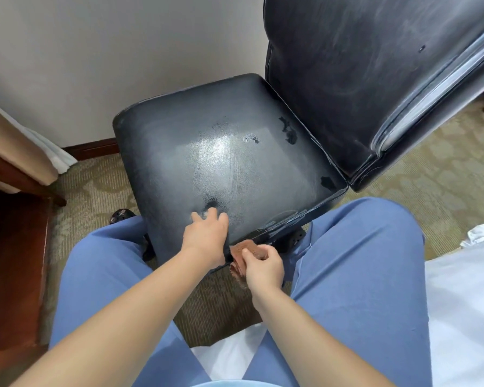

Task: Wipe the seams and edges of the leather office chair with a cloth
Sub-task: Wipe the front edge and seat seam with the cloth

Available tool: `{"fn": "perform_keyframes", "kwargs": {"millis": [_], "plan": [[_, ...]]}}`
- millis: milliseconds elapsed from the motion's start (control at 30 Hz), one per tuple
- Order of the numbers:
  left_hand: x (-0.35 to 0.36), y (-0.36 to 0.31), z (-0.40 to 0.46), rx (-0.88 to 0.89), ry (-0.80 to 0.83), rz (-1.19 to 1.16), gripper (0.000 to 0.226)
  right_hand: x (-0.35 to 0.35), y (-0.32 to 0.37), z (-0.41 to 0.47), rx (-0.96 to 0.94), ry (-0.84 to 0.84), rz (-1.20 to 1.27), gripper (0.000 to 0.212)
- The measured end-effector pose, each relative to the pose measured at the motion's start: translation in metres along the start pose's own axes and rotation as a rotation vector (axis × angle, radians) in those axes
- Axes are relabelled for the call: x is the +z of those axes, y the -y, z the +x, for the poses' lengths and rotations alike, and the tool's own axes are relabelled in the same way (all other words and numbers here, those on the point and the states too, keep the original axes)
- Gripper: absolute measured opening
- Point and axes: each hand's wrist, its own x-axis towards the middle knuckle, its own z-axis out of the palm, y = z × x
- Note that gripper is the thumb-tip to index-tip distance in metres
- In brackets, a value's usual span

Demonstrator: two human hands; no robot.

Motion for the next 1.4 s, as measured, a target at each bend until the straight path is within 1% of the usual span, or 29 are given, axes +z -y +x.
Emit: {"fn": "perform_keyframes", "kwargs": {"millis": [67, 133, 200, 233, 333, 400, 433, 500, 567, 633, 667, 767, 833, 900, 967, 1000, 1100, 1167, 1267, 1400], "plan": [[0.004, -0.004, 0.000, -0.016, -0.013, 0.015, 0.068, -0.003, 0.002, 0.001, 0.026, -0.027, 0.095, 0.010], [0.005, -0.003, 0.001, -0.020, -0.017, 0.016, 0.068, -0.005, 0.009, 0.009, 0.048, -0.122, 0.259, 0.010], [0.005, -0.002, 0.002, -0.020, -0.009, 0.009, 0.068, -0.006, 0.013, 0.018, 0.053, -0.189, 0.208, 0.013], [0.004, -0.002, 0.003, -0.022, -0.004, 0.007, 0.068, -0.008, 0.012, 0.022, 0.057, -0.190, 0.184, 0.013], [0.003, -0.004, 0.004, -0.040, 0.000, 0.001, 0.071, -0.009, 0.009, 0.018, 0.095, -0.048, 0.164, 0.011], [0.006, -0.006, 0.006, -0.042, 0.012, -0.006, 0.088, -0.008, 0.007, 0.015, 0.108, -0.024, 0.102, 0.016], [0.008, -0.007, 0.008, -0.037, 0.020, -0.004, 0.096, -0.009, 0.009, 0.015, 0.089, -0.043, 0.103, 0.016], [0.010, -0.007, 0.010, -0.029, 0.023, 0.006, 0.104, -0.011, 0.018, 0.018, 0.050, -0.103, 0.171, 0.014], [0.010, -0.008, 0.013, -0.021, 0.028, 0.027, 0.105, -0.014, 0.029, 0.023, 0.012, -0.170, 0.217, 0.018], [0.009, -0.010, 0.015, -0.020, 0.044, 0.057, 0.105, -0.010, 0.028, 0.030, 0.010, -0.178, 0.187, 0.017], [0.008, -0.011, 0.015, -0.024, 0.051, 0.068, 0.106, -0.006, 0.027, 0.027, 0.019, -0.159, 0.152, 0.018], [0.007, -0.013, 0.017, -0.025, 0.052, 0.091, 0.104, 0.005, 0.012, 0.021, -0.035, -0.066, 0.033, 0.024], [0.005, -0.013, 0.017, -0.021, 0.056, 0.098, 0.105, 0.008, 0.006, 0.022, -0.052, -0.050, -0.025, 0.021], [0.005, -0.012, 0.017, -0.016, 0.067, 0.111, 0.109, 0.005, 0.011, 0.028, -0.047, -0.110, 0.027, 0.023], [0.005, -0.012, 0.018, -0.013, 0.077, 0.130, 0.111, 0.003, 0.009, 0.049, -0.019, -0.194, 0.115, 0.030], [0.005, -0.012, 0.019, -0.011, 0.079, 0.139, 0.112, 0.001, 0.010, 0.057, -0.021, -0.217, 0.109, 0.031], [0.004, -0.014, 0.020, -0.013, 0.083, 0.153, 0.111, -0.014, 0.034, 0.040, -0.021, -0.207, -0.013, 0.024], [0.002, -0.016, 0.020, -0.023, 0.094, 0.152, 0.111, -0.014, 0.031, 0.029, -0.055, -0.163, -0.086, 0.022], [0.002, -0.016, 0.020, -0.026, 0.086, 0.161, 0.111, -0.009, 0.022, 0.019, -0.036, -0.133, -0.057, 0.024], [0.002, -0.012, 0.022, -0.028, 0.087, 0.173, 0.115, -0.017, 0.034, 0.034, 0.013, -0.254, 0.052, 0.027]]}}
